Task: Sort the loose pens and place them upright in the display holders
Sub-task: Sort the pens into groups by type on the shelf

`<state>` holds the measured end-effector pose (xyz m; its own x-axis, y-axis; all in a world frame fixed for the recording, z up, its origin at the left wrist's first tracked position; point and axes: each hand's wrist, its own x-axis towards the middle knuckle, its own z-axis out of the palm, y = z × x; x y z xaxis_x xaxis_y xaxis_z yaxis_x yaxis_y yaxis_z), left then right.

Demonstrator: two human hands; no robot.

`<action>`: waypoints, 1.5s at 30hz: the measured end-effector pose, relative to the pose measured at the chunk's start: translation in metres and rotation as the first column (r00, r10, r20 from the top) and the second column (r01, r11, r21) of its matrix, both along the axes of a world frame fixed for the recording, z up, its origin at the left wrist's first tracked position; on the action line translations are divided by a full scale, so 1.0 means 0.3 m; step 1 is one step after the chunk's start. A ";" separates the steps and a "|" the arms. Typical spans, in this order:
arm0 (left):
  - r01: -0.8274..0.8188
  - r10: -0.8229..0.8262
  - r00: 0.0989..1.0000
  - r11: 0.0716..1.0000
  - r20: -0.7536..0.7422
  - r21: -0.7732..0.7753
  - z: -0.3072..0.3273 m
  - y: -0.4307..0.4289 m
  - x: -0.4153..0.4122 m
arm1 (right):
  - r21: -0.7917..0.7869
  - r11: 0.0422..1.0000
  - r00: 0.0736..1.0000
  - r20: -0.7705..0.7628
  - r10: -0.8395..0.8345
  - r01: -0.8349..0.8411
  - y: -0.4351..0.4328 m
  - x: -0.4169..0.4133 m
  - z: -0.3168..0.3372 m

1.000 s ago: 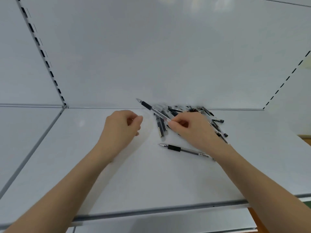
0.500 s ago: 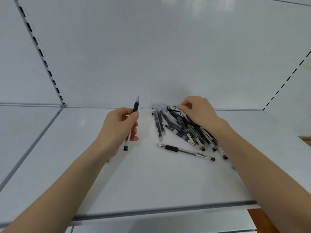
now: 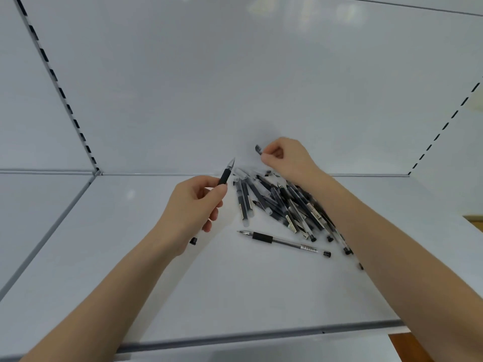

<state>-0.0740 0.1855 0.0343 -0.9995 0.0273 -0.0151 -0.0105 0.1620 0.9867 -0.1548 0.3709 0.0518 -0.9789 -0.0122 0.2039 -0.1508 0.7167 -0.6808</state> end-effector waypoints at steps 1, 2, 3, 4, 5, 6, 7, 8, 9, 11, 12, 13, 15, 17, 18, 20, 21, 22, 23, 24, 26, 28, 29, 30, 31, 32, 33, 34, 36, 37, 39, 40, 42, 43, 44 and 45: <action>0.000 0.000 1.000 1.000 -0.017 -0.008 0.006 -0.001 0.007 | -0.234 0.972 0.999 0.050 0.014 -0.002 -0.006 0.027 0.026; 0.004 -0.004 0.999 1.000 -0.038 -0.013 0.013 0.001 0.015 | -0.446 0.895 0.993 0.106 0.055 -0.002 -0.012 0.056 0.052; 0.010 -0.011 0.998 1.000 -0.063 -0.014 0.019 0.005 0.023 | -0.611 0.792 0.985 0.140 0.105 0.002 -0.017 0.084 0.073; 0.019 -0.020 0.996 1.000 -0.088 -0.013 0.025 0.009 0.032 | -0.727 0.687 0.978 0.147 0.145 0.007 -0.021 0.111 0.091; 0.028 -0.029 0.994 1.000 -0.110 -0.011 0.028 0.015 0.040 | -0.802 0.598 0.976 0.139 0.170 0.010 -0.023 0.135 0.103; 0.037 -0.038 0.991 0.999 -0.128 -0.011 0.029 0.020 0.049 | -0.850 0.527 0.976 0.124 0.182 0.010 -0.027 0.155 0.111; 0.045 -0.046 0.989 0.999 -0.140 -0.010 0.027 0.026 0.056 | -0.878 0.479 0.977 0.105 0.187 0.003 -0.031 0.172 0.115; 0.054 -0.055 0.987 0.998 -0.149 -0.009 0.024 0.032 0.062 | -0.893 0.449 0.977 0.088 0.194 -0.009 -0.035 0.189 0.115; 0.064 -0.064 0.986 0.998 -0.153 -0.006 0.022 0.038 0.067 | -0.899 0.438 0.978 0.074 0.196 -0.020 -0.039 0.203 0.114; 0.079 -0.078 0.984 0.997 -0.158 0.005 0.019 0.049 0.076 | -0.886 0.462 0.981 0.058 0.185 -0.035 -0.046 0.226 0.110; 0.083 -0.080 0.984 0.996 -0.161 0.014 0.020 0.053 0.078 | -0.875 0.483 0.983 0.054 0.178 -0.040 -0.047 0.234 0.108; 0.084 -0.079 0.983 0.996 -0.164 0.024 0.022 0.056 0.081 | -0.866 0.498 0.983 0.051 0.176 -0.044 -0.048 0.243 0.104; 0.082 -0.074 0.983 0.996 -0.167 0.040 0.027 0.059 0.085 | -0.854 0.518 0.981 0.055 0.184 -0.049 -0.051 0.258 0.096; 0.082 -0.072 0.982 0.995 -0.172 0.049 0.031 0.059 0.089 | -0.827 0.559 0.982 0.061 0.180 -0.051 -0.054 0.271 0.087; 0.084 -0.073 0.982 0.995 -0.175 0.052 0.033 0.058 0.092 | -0.813 0.580 0.984 0.061 0.169 -0.049 -0.055 0.276 0.083; 0.087 -0.076 0.980 0.995 -0.182 0.053 0.036 0.055 0.098 | -0.794 0.606 0.988 0.051 0.147 -0.050 -0.056 0.284 0.075; 0.088 -0.077 0.979 0.995 -0.188 0.052 0.037 0.052 0.101 | -0.784 0.618 0.989 0.043 0.142 -0.054 -0.057 0.288 0.072; 0.091 -0.080 0.978 0.995 -0.195 0.051 0.039 0.051 0.103 | -0.773 0.632 0.990 0.036 0.138 -0.060 -0.058 0.291 0.070; 0.095 -0.084 0.976 0.994 -0.201 0.048 0.040 0.050 0.105 | -0.763 0.643 0.990 0.027 0.135 -0.067 -0.058 0.295 0.069; 0.100 -0.088 0.974 0.994 -0.207 0.045 0.040 0.048 0.106 | -0.756 0.650 0.991 0.018 0.133 -0.073 -0.059 0.298 0.068; 0.101 -0.091 0.973 0.994 -0.213 0.037 0.041 0.048 0.107 | -0.751 0.655 0.992 -0.003 0.125 -0.085 -0.060 0.304 0.065; 0.093 -0.084 0.971 0.995 -0.224 0.029 0.039 0.045 0.108 | -0.745 0.660 0.993 -0.030 0.111 -0.096 -0.063 0.307 0.059; 0.088 -0.079 0.969 0.996 -0.232 0.029 0.038 0.045 0.107 | -0.741 0.663 0.994 -0.042 0.104 -0.101 -0.066 0.308 0.059; 0.084 -0.075 0.968 0.996 -0.239 0.031 0.037 0.045 0.107 | -0.737 0.667 0.994 -0.053 0.098 -0.105 -0.069 0.308 0.057; 0.081 -0.071 0.966 0.996 -0.247 0.032 0.035 0.046 0.106 | -0.734 0.671 0.994 -0.062 0.093 -0.108 -0.071 0.308 0.055; 0.077 -0.066 0.965 0.997 -0.252 0.032 0.033 0.050 0.108 | -0.731 0.673 0.993 -0.069 0.091 -0.112 -0.073 0.308 0.053; 0.070 -0.060 0.966 0.997 -0.251 0.032 0.029 0.055 0.110 | -0.730 0.674 0.993 -0.071 0.092 -0.114 -0.075 0.309 0.051; 0.062 -0.052 0.969 0.997 -0.242 0.035 0.027 0.058 0.114 | -0.730 0.675 0.993 -0.064 0.094 -0.111 -0.076 0.307 0.045; 0.046 -0.041 0.975 0.999 -0.217 0.016 0.020 0.059 0.114 | -0.726 0.681 0.994 -0.032 0.103 -0.094 -0.073 0.303 0.031; 0.035 -0.041 0.976 0.999 -0.213 -0.029 0.017 0.055 0.109 | -0.710 0.699 0.994 -0.011 0.108 -0.084 -0.068 0.300 0.025; -0.027 -0.032 0.972 0.968 -0.232 -0.250 0.003 0.032 0.086 | -0.633 0.772 0.996 0.026 0.082 -0.047 -0.046 0.295 0.013; -0.087 -0.020 0.967 0.910 -0.252 -0.406 -0.005 0.015 0.071 | -0.566 0.824 0.998 0.031 0.053 -0.026 -0.028 0.294 0.009; -0.182 -0.006 0.961 0.739 -0.276 -0.649 -0.026 -0.023 0.046 | -0.370 0.929 1.000 0.021 0.020 -0.011 0.012 0.306 0.008; -0.197 -0.001 0.964 0.665 -0.265 -0.720 -0.037 -0.040 0.037 | -0.256 0.966 0.999 0.023 0.032 -0.025 0.029 0.317 0.008; -0.201 0.010 0.969 0.607 -0.245 -0.769 -0.046 -0.050 0.033 | -0.144 0.988 0.998 0.037 0.052 -0.046 0.043 0.331 0.006; -0.197 0.023 0.975 0.560 -0.223 -0.805 -0.055 -0.056 0.031 | -0.047 0.997 0.996 0.053 0.067 -0.065 0.054 0.346 0.001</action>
